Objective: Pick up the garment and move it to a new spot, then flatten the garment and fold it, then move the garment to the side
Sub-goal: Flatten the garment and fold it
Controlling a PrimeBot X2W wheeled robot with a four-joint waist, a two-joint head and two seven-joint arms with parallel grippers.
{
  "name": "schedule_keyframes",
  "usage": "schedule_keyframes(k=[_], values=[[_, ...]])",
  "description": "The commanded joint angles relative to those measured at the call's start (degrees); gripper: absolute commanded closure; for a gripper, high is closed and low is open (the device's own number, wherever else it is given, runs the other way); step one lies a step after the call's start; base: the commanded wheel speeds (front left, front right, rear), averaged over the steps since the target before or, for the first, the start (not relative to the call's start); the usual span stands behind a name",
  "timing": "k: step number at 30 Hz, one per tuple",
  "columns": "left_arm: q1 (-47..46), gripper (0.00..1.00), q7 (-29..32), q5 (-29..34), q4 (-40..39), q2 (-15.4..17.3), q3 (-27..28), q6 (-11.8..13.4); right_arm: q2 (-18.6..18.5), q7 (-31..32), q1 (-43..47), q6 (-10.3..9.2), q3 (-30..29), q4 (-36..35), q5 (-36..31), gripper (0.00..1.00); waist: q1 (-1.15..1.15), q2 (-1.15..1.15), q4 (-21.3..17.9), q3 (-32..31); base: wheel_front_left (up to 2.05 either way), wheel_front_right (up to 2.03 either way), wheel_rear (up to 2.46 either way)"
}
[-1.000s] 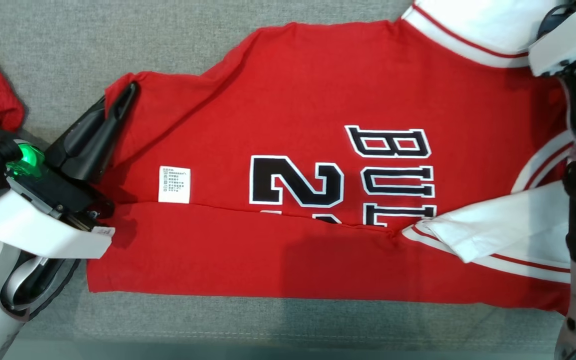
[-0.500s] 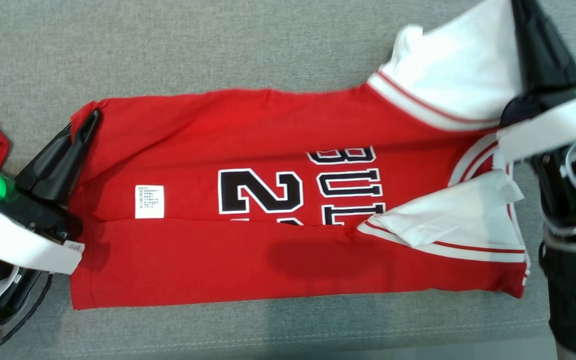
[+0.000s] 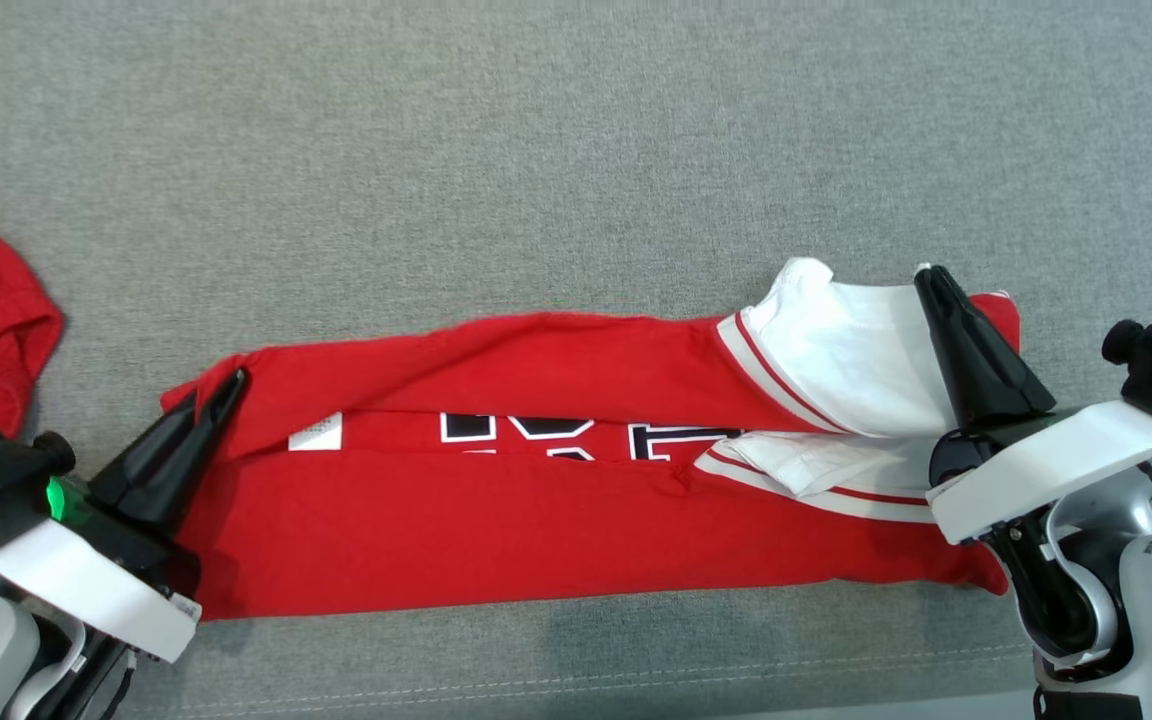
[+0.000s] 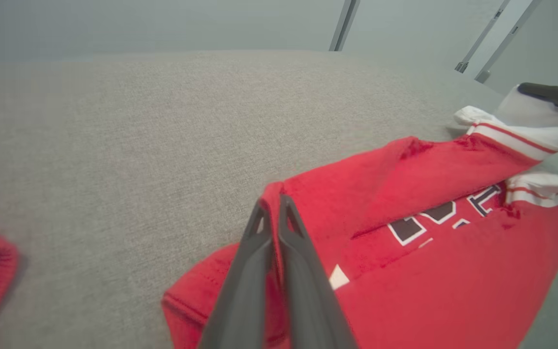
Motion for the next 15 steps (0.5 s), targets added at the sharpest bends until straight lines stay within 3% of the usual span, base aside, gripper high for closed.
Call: schedule_keyframes(k=[1,12,13,14,15], values=[[-0.23,1.00,-0.20,-0.97,-0.36,2.58,2.04,-0.02,0.15,-0.73,0.98,-0.14,0.41,-0.84,0.34,1.00,0.00,0.00,0.57,-1.01,0.00,0.00,0.00],[0.15,1.00,-0.20,-4.36,5.59,2.03,-1.75,-0.02,0.15,-2.67,2.51,-0.14,-2.52,6.02,0.62,1.00,0.00,0.00,1.03,-4.11,0.00,0.00,0.00],[0.14,0.98,-0.20,-4.73,6.16,2.07,-2.29,-0.02,0.15,-3.03,2.50,-0.14,-2.46,6.69,0.91,0.89,0.00,0.00,0.96,-4.20,0.00,0.00,0.00],[0.12,0.83,-0.20,-4.97,6.71,2.13,-2.96,-0.02,0.15,-3.40,2.51,-0.14,-2.22,7.33,1.06,0.58,0.00,0.00,0.88,-4.28,0.00,0.00,0.00],[0.07,0.52,-0.20,-5.23,7.22,2.12,-3.60,-0.02,0.15,-3.81,2.52,-0.14,-2.07,8.03,1.16,0.18,0.00,0.00,0.83,-4.38,0.00,0.00,0.00]])
